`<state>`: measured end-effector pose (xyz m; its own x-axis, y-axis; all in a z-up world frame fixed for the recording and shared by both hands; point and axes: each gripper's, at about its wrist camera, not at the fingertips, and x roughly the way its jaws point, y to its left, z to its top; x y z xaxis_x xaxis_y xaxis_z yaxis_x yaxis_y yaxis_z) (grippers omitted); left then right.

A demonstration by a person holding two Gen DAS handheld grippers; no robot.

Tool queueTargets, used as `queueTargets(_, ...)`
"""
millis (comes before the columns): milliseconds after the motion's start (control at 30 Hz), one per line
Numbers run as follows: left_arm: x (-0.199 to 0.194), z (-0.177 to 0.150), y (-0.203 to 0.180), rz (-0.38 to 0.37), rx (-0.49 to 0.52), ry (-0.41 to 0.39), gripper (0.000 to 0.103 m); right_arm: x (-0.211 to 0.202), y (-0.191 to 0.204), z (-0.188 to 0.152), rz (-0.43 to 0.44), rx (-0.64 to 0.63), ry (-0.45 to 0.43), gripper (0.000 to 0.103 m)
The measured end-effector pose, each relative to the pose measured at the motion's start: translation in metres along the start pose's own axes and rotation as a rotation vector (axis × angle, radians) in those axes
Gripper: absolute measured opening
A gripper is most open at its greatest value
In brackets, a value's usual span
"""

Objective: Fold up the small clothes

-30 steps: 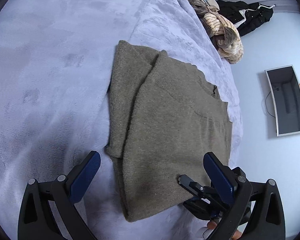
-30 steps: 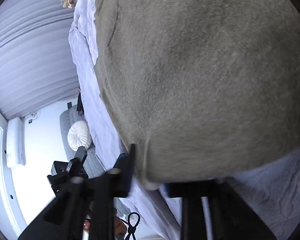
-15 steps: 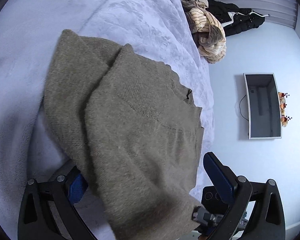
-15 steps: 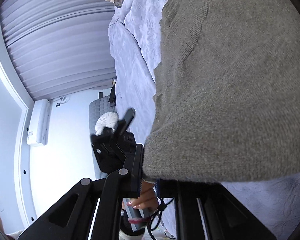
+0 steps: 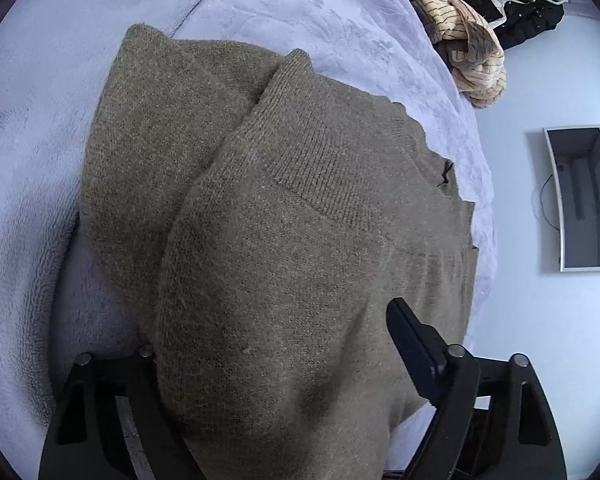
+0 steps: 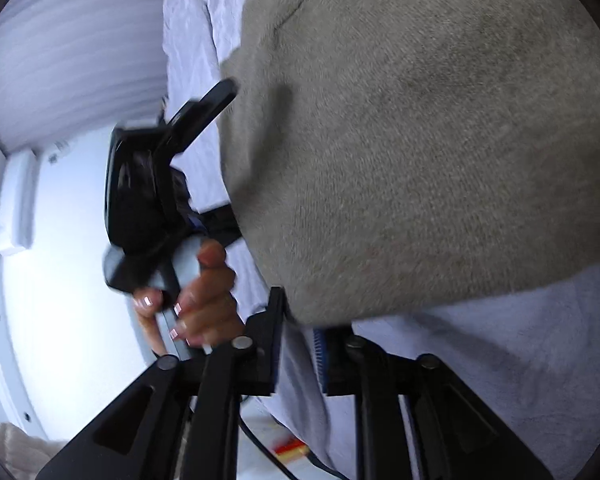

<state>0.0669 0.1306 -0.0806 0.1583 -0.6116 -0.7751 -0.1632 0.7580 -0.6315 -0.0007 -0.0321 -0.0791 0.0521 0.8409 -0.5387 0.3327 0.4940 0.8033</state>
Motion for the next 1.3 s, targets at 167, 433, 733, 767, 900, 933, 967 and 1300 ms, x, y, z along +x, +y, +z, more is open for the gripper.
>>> queueTargets(167,-0.004,-0.002,-0.001,0.085,0.057,-0.024,0.048,-0.043,0.02,0.005,-0.103,-0.159,0.011,0.058)
queueTargets(433,-0.019,-0.007,-0.036,0.191,0.172,-0.107,0.029,-0.09,0.007,0.058,-0.404,-0.184,-0.224,0.011)
queueTargets(733,-0.04,-0.004,-0.114,0.097,0.248,-0.164,0.026,-0.065,-0.018,0.069,-0.42,-0.207,-0.158,0.008)
queueTargets(767,-0.038,-0.003,-0.126,0.092,0.259,-0.166,0.026,-0.073,-0.023,0.066,-0.375,-0.192,-0.157,0.009)
queueTargets(900,-0.022,-0.002,-0.182,0.045,0.333,-0.154,0.026,-0.101,-0.031,0.059,-0.314,-0.183,-0.204,0.01)
queueTargets(933,-0.016,-0.002,-0.194,0.038,0.358,-0.147,0.026,-0.109,-0.033,0.057,-0.3,-0.18,-0.223,0.012)
queueTargets(967,-0.007,-0.003,-0.207,0.038,0.389,-0.134,0.026,-0.12,-0.036,0.055,-0.283,-0.171,-0.245,0.013)
queueTargets(1300,0.105,-0.022,-0.264,0.184,0.546,0.01,0.03,-0.176,-0.103,0.049,-0.112,0.004,-0.324,0.016)
